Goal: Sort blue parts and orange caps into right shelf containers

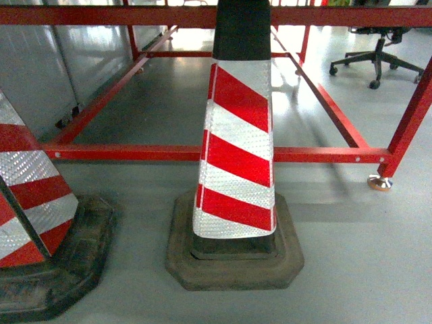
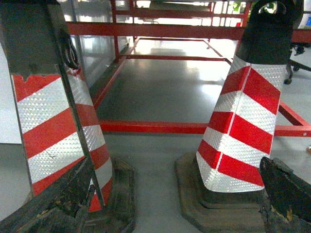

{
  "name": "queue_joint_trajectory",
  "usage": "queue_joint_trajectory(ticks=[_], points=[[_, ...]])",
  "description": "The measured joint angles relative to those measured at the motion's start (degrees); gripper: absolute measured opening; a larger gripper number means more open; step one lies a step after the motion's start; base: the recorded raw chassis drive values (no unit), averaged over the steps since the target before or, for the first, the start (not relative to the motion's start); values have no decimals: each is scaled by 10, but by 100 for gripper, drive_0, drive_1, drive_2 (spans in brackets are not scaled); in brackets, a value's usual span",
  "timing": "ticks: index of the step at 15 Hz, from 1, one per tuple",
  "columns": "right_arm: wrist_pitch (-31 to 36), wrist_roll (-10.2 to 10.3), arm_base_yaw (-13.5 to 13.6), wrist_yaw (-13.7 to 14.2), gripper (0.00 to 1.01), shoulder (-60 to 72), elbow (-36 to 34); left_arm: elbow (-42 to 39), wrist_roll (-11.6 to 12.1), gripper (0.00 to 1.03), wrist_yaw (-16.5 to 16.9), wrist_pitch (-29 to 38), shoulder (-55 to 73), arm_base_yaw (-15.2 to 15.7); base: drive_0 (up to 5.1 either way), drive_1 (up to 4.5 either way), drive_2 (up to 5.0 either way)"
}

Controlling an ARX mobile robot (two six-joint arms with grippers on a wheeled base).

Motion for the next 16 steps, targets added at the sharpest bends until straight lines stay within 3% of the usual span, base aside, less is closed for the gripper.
queue_joint_trajectory(ticks=[16], points=[[0,0,0,0,98,0,0,0,0,98,0,0,0,0,0,0,0]])
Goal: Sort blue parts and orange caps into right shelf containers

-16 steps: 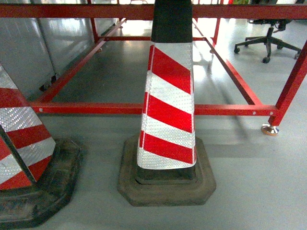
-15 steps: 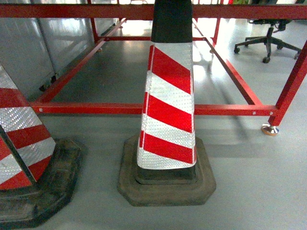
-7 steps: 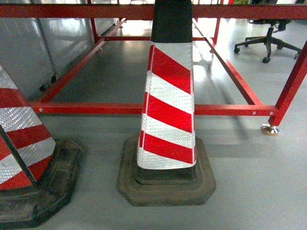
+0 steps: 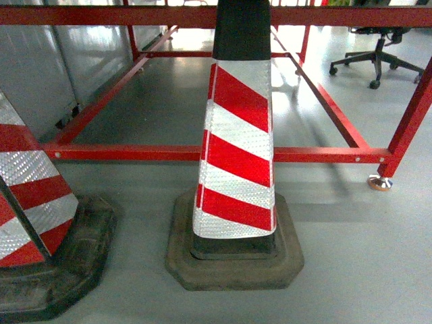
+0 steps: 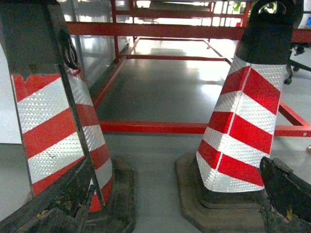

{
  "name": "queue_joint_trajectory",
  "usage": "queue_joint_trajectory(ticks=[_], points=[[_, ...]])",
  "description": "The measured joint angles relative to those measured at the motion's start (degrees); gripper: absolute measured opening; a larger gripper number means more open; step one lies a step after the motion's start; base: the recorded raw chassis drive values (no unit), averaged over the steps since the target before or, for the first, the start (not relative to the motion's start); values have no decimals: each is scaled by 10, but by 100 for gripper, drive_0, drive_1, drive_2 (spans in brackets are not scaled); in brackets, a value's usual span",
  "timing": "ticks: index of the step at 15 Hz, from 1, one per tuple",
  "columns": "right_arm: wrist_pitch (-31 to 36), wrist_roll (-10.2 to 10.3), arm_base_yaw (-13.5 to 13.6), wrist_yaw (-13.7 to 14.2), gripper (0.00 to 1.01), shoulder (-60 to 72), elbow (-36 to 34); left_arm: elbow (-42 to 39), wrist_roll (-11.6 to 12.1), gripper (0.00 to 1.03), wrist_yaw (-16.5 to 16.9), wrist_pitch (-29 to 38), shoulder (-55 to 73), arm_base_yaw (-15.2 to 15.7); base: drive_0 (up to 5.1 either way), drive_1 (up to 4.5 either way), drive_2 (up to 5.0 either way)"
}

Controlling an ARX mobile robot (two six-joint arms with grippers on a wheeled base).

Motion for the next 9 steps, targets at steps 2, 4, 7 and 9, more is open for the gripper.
queue_joint_trajectory(ticks=[2,4,7,9], points=[[0,0,0,0,98,0,0,0,0,98,0,0,0,0,0,0,0],[-1,0,0,0,98,0,0,0,0,98,0,-1,0,0,0,0,0],[-1,0,0,0,98,0,0,0,0,98,0,-2,0,0,0,0,0],[-1,0,0,0,98,0,0,0,0,98,0,-2,0,0,0,0,0]])
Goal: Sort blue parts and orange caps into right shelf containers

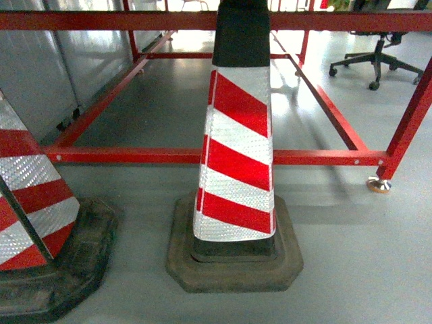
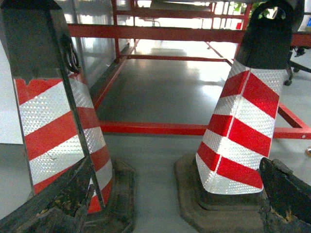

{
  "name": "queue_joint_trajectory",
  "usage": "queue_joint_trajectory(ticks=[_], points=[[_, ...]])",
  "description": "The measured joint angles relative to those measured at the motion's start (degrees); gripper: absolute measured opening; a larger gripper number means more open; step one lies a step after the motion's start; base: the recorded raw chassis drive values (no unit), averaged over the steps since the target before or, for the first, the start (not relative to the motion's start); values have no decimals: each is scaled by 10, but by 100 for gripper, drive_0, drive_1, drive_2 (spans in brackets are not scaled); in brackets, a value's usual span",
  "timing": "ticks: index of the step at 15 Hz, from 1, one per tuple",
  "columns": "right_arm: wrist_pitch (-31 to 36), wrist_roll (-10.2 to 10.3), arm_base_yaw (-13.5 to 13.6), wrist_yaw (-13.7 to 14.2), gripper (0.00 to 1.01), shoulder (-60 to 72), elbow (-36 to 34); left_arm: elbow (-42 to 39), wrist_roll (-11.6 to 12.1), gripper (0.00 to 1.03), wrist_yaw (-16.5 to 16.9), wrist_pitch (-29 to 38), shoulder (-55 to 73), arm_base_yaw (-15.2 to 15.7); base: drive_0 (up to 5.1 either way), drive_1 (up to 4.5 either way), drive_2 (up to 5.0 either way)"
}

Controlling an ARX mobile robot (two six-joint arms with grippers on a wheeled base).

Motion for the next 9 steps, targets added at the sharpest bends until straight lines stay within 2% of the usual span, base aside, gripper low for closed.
queue_joint_trajectory(ticks=[9], points=[[1,0,0,-1,98,0,0,0,6,98,0,2,0,0,0,0,0]])
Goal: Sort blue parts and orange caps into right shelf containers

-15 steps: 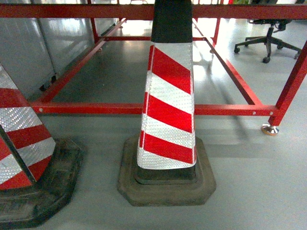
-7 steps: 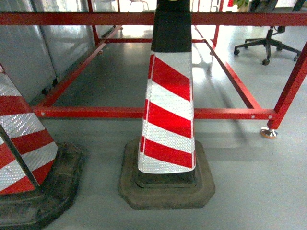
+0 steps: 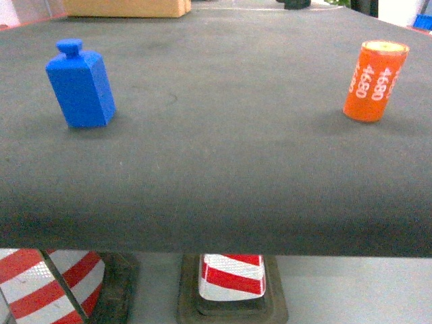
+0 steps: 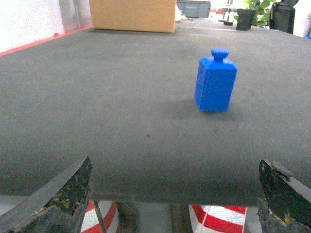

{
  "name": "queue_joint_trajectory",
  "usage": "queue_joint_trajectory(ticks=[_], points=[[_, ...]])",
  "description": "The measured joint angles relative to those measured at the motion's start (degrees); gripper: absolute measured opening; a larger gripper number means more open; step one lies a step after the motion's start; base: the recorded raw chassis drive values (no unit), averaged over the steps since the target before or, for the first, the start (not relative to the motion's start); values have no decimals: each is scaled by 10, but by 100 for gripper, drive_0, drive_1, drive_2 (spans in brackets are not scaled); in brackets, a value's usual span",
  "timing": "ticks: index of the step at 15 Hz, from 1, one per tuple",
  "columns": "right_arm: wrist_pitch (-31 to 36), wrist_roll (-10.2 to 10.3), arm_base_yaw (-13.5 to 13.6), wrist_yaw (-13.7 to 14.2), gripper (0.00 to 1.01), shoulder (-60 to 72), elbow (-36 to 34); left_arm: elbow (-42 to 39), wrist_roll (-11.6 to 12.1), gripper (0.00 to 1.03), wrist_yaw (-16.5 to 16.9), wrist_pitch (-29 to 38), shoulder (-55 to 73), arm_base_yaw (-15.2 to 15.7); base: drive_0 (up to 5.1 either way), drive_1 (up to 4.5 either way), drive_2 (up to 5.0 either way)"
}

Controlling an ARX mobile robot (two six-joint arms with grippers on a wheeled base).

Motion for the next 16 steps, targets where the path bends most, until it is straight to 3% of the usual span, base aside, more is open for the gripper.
queue_joint_trajectory(ticks=[16], points=[[0,0,0,0,98,0,0,0,0,98,0,0,0,0,0,0,0]])
